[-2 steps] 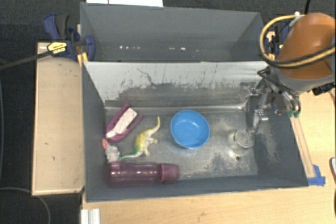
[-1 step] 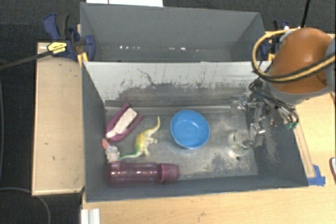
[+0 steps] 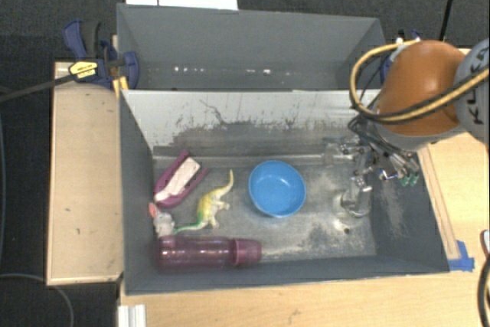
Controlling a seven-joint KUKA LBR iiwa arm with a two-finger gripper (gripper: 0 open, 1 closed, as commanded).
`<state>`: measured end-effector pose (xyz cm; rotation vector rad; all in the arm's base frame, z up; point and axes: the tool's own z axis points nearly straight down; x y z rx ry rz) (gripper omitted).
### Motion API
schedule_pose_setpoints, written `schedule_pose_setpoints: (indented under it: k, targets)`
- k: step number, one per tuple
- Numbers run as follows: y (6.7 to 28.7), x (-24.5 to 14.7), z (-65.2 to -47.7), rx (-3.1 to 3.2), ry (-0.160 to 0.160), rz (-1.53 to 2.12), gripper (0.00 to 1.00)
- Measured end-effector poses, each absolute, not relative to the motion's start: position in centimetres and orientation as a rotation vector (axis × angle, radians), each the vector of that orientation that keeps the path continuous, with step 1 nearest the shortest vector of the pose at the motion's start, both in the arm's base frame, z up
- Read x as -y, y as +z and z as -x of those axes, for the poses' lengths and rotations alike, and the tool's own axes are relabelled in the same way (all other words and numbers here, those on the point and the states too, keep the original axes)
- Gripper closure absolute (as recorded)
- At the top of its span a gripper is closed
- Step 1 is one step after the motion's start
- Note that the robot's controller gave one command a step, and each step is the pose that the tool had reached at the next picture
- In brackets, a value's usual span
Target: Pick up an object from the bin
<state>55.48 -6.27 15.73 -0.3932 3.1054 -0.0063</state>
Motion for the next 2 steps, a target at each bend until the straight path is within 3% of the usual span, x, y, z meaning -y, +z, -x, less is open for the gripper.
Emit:
schedule_pose_setpoints:
  k: [1, 2]
  targets:
    - [13.2, 4.5, -55.6, -3.136, 0.002, -0.044, 0.00]
    - [11.4, 1.2, -56.7, -3.133, -0.003, 0.094, 0.00]
